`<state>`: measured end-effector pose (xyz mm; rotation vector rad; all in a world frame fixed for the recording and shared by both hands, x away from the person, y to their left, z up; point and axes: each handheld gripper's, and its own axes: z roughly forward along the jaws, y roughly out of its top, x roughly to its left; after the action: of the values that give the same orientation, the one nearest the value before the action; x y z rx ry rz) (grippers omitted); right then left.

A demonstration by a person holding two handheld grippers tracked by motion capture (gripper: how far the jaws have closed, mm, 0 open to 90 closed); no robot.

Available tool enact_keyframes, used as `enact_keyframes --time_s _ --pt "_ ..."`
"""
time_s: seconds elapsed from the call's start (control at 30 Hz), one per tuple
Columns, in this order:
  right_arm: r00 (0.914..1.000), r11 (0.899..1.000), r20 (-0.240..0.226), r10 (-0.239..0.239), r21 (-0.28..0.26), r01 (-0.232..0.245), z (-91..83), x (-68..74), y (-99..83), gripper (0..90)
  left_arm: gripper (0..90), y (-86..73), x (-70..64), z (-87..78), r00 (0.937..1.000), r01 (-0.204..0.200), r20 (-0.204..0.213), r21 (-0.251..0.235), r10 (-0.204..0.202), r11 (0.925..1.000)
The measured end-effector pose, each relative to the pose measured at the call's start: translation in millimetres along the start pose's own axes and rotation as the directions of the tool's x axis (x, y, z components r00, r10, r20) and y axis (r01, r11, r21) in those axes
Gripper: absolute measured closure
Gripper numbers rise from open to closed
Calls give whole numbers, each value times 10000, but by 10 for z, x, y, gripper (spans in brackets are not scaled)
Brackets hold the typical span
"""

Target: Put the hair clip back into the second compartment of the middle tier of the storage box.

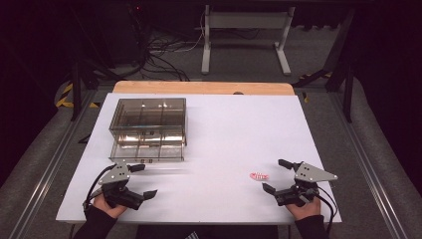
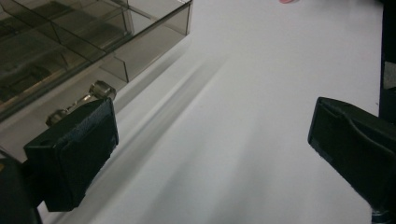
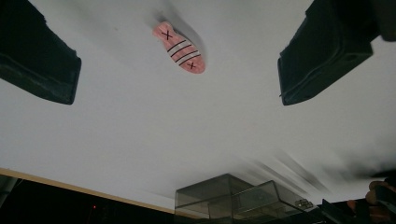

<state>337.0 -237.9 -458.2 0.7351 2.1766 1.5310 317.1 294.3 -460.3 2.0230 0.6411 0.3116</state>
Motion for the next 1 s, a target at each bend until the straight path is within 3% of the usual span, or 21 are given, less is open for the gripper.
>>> enact_keyframes --time_s 0.6,1.0 --pt "9999 9999 -25 -102 17 102 -3 9 2 1 18 -29 8 41 9992 -127 -385 7 127 9999" --pt "9998 9964 -18 -216 825 216 37 15 45 80 18 -25 8 49 9988 -173 -461 43 175 9998"
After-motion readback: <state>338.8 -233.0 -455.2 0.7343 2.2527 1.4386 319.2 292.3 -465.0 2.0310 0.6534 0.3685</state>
